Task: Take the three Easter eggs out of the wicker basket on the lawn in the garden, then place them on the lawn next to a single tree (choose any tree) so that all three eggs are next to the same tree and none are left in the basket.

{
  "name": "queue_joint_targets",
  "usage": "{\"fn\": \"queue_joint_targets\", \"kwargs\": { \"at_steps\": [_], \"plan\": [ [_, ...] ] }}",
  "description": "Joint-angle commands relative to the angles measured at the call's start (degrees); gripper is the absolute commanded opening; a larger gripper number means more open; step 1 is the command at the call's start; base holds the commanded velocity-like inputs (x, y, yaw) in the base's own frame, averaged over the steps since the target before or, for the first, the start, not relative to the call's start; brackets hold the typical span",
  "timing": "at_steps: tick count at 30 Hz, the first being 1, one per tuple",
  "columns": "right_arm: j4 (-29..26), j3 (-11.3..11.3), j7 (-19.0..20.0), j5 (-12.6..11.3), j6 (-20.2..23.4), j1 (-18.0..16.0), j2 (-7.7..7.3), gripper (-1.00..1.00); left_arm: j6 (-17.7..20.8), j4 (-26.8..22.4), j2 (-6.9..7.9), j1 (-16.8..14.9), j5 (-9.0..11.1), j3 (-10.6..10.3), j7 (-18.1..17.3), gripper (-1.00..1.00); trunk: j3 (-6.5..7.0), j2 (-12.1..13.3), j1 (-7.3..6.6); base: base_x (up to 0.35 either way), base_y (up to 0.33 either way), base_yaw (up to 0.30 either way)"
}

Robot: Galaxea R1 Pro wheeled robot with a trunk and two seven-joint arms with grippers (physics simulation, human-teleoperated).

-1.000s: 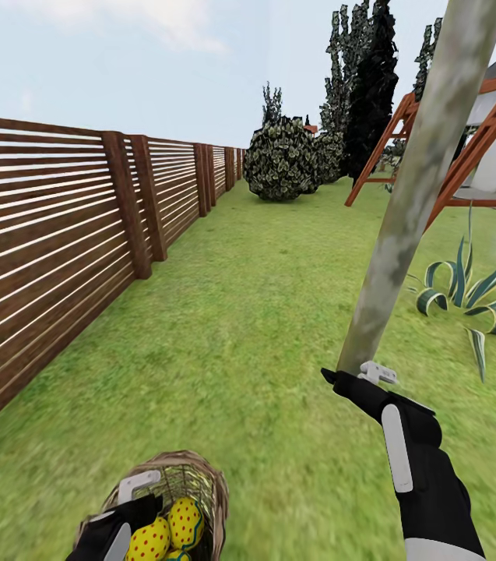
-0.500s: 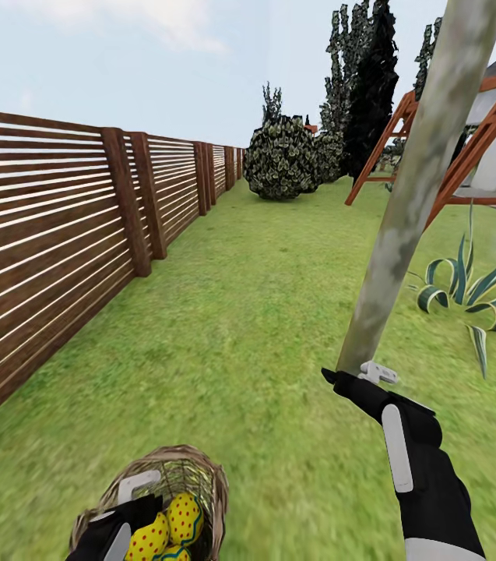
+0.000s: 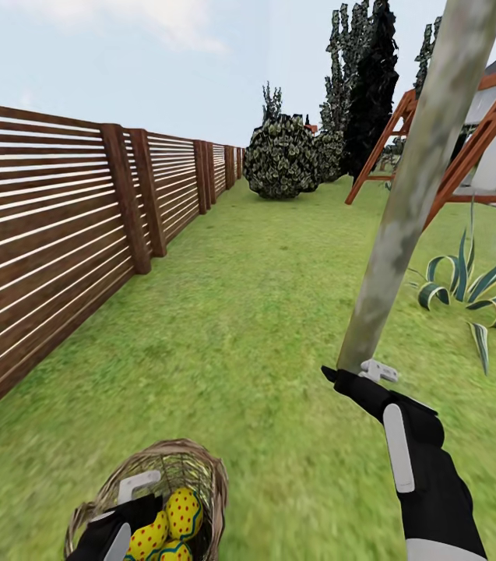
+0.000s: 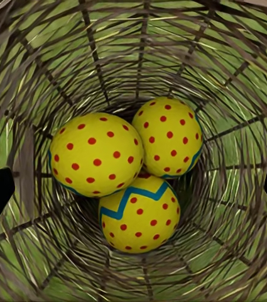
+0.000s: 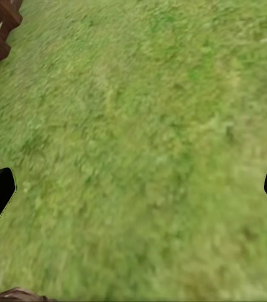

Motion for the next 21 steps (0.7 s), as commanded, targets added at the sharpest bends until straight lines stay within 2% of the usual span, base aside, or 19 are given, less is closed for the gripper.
{"fn": "queue_joint_targets", "kwargs": {
  "at_steps": [1, 11, 21],
  "plan": [
    [-0.08, -0.18, 0.67, 0.11, 0.30, -0.05, 0.06, 1.00, 0.17, -0.09, 0.08, -0.02, 0.59, -0.26, 0.54, 1.00, -0.24, -0.44, 0.22, 0.000, 0.000, 0.000],
    [-0.19, -0.22, 2.08, 0.14, 0.30, -0.06, 0.06, 1.00, 0.39, -0.13, 0.11, -0.18, 0.59, -0.26, 0.51, 1.00, -2.04, -4.45, 2.42, 0.000, 0.000, 0.000],
    [-0.17, -0.21, 2.16, 0.14, 0.30, -0.04, 0.06, 1.00, 1.27, 1.45, 0.16, -4.29, 0.73, -0.26, 0.54, 1.00, -3.83, -8.46, 4.61, 0.000, 0.000, 0.000]
  ]
}}
